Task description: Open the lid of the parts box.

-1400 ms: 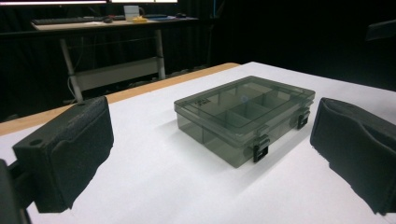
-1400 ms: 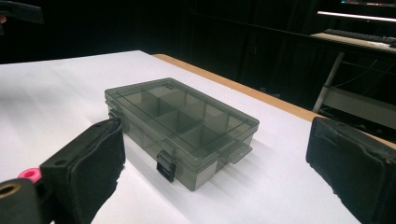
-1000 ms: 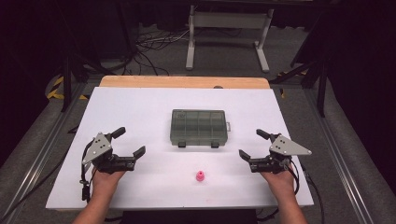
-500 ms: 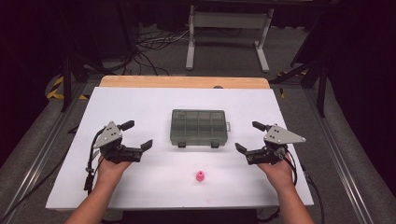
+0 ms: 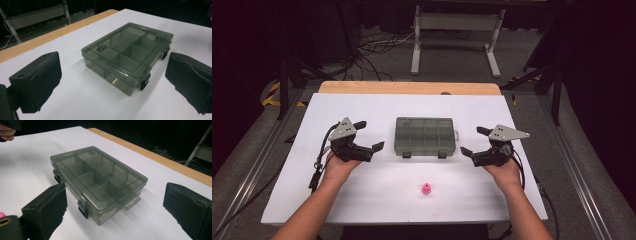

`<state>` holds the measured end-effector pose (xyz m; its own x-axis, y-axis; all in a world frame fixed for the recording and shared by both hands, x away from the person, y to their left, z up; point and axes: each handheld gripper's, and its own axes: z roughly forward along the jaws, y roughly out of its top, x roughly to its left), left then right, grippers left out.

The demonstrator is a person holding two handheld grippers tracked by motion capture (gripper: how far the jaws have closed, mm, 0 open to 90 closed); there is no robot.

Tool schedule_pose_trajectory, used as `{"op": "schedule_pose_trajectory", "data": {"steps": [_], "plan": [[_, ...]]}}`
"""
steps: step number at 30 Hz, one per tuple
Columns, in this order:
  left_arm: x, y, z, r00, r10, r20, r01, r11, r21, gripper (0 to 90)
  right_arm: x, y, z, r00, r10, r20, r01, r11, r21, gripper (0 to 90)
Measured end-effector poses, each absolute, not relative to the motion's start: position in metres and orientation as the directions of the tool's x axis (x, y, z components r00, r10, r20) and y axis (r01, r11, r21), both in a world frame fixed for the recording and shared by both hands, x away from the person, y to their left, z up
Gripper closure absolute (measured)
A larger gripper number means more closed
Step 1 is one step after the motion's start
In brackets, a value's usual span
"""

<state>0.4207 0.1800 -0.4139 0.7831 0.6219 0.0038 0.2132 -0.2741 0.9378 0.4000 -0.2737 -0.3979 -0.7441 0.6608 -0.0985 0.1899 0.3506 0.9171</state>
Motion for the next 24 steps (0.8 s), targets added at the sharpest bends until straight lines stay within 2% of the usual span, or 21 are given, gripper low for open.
{"op": "schedule_pose_trajectory", "data": {"steps": [15, 24], "plan": [[0.444, 0.167, -0.425, 0.817, 0.576, 0.007, 0.245, -0.359, 0.901, 4.5, 0.419, -0.270, -0.404, -0.757, 0.647, -0.092, 0.243, 0.409, 0.880, 7.9], [0.448, 0.158, -0.434, 0.844, 0.535, 0.013, 0.254, -0.421, 0.871, 8.1, 0.423, -0.269, -0.413, -0.773, 0.631, -0.069, 0.285, 0.443, 0.850, 12.7]]}}
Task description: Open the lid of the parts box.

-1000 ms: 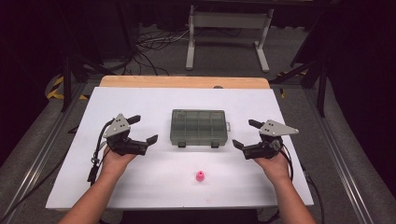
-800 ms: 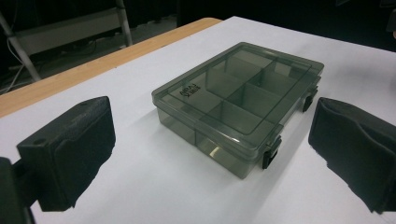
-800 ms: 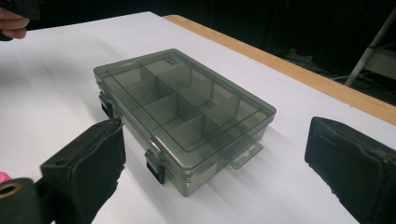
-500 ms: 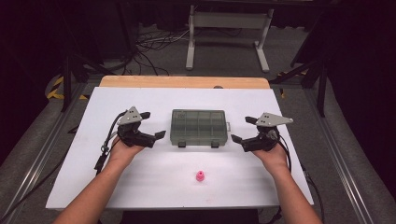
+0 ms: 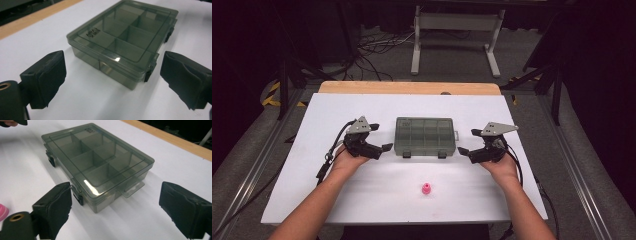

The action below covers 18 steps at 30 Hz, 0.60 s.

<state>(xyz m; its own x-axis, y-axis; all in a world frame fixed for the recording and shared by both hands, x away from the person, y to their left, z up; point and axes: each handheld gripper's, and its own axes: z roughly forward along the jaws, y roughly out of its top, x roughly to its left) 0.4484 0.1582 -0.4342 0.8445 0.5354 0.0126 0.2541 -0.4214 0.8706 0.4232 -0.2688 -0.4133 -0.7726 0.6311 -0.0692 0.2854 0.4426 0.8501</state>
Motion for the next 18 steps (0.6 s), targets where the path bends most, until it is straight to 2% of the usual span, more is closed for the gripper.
{"op": "schedule_pose_trajectory", "data": {"steps": [18], "plan": [[0.451, 0.146, -0.450, 0.862, 0.507, -0.005, 0.309, -0.519, 0.797, 18.3, 0.430, -0.256, -0.437, -0.811, 0.583, -0.048, 0.330, 0.523, 0.786, 23.9]]}}
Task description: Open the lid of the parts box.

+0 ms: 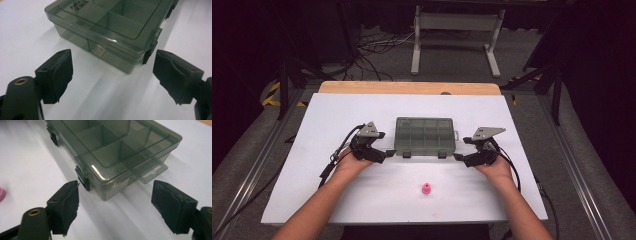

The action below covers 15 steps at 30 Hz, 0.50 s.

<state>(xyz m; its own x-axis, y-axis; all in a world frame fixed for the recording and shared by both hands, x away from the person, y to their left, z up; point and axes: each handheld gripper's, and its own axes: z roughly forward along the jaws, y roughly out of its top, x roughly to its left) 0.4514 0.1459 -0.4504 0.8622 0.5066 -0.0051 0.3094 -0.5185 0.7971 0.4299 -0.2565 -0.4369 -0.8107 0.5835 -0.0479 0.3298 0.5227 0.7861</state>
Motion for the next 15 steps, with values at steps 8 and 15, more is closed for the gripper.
{"op": "schedule_pose_trajectory", "data": {"steps": [8, 15], "plan": [[0.4509, 0.1429, -0.4545, 0.873, 0.488, -0.007, 0.318, -0.556, 0.768, 25.0, 0.4282, -0.2550, -0.4440, -0.820, 0.570, -0.043, 0.344, 0.553, 0.759, 29.7], [0.4496, 0.1411, -0.4536, 0.881, 0.473, -0.006, 0.308, -0.564, 0.766, 35.4, 0.4258, -0.2548, -0.4440, -0.826, 0.561, -0.056, 0.330, 0.562, 0.758, 42.8]]}}
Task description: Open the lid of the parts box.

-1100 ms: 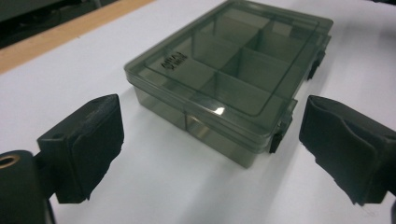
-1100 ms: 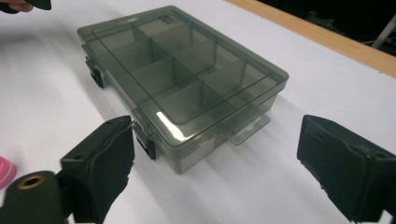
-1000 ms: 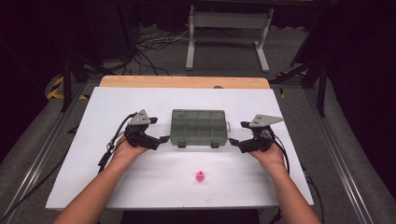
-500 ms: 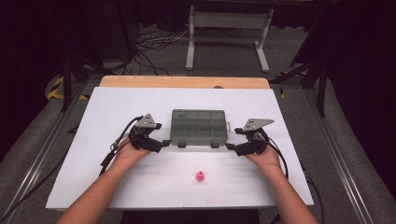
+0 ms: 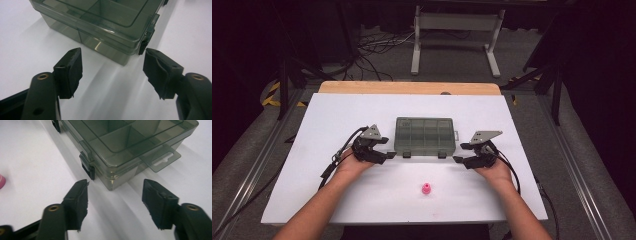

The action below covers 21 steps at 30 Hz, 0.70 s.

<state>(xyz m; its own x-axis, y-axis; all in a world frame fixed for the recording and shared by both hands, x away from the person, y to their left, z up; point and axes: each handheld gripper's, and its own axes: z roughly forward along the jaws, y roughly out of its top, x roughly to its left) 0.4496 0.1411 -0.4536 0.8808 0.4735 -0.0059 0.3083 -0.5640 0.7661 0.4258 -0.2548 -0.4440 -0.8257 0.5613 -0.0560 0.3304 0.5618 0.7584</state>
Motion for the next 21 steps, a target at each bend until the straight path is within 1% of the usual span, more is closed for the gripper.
{"op": "schedule_pose_trajectory", "data": {"steps": [1, 2, 3, 4, 5, 6, 8, 10, 17, 19, 21], "plan": [[0.4492, 0.1407, -0.4536, 0.883, 0.470, -0.004, 0.305, -0.566, 0.766, 39.6, 0.4254, -0.2543, -0.4430, -0.826, 0.559, -0.066, 0.321, 0.564, 0.761, 47.6], [0.4492, 0.1407, -0.4536, 0.883, 0.470, -0.004, 0.305, -0.566, 0.766, 41.6, 0.4254, -0.2543, -0.4430, -0.826, 0.559, -0.066, 0.321, 0.564, 0.761, 47.6], [0.4493, 0.1407, -0.4537, 0.883, 0.468, -0.004, 0.304, -0.565, 0.767, 41.6, 0.4252, -0.2540, -0.4425, -0.827, 0.558, -0.072, 0.315, 0.565, 0.762, 49.5], [0.4494, 0.1406, -0.4539, 0.885, 0.466, -0.007, 0.304, -0.565, 0.768, 43.5, 0.4252, -0.2538, -0.4422, -0.827, 0.557, -0.074, 0.312, 0.565, 0.764, 51.6], [0.4492, 0.1402, -0.4543, 0.890, 0.457, -0.012, 0.301, -0.566, 0.768, 48.3, 0.4256, -0.2532, -0.4425, -0.828, 0.555, -0.074, 0.311, 0.566, 0.763, 56.6], [0.4492, 0.1402, -0.4543, 0.890, 0.457, -0.012, 0.301, -0.566, 0.768, 50.5, 0.4256, -0.2532, -0.4425, -0.828, 0.555, -0.074, 0.311, 0.566, 0.763, 56.6], [0.4490, 0.1395, -0.4545, 0.893, 0.450, -0.008, 0.296, -0.573, 0.764, 51.7, 0.4257, -0.2522, -0.4434, -0.830, 0.552, -0.077, 0.310, 0.572, 0.760, 61.2], [0.4484, 0.1381, -0.4550, 0.896, 0.445, 0.003, 0.287, -0.582, 0.761, 55.2, 0.4258, -0.2506, -0.4445, -0.833, 0.547, -0.078, 0.307, 0.576, 0.757, 64.2], [0.4469, 0.1363, -0.4551, 0.901, 0.433, 0.001, 0.279, -0.584, 0.762, 62.5, 0.4263, -0.2488, -0.4454, -0.832, 0.547, -0.088, 0.297, 0.575, 0.762, 70.0], [0.4466, 0.1361, -0.4551, 0.902, 0.431, 0.002, 0.277, -0.585, 0.762, 64.4, 0.4262, -0.2485, -0.4458, -0.833, 0.546, -0.089, 0.297, 0.576, 0.761, 70.4], [0.4459, 0.1357, -0.4547, 0.903, 0.430, 0.008, 0.272, -0.585, 0.764, 65.5, 0.4249, -0.2490, -0.4456, -0.831, 0.548, -0.094, 0.292, 0.573, 0.766, 73.4]]}}
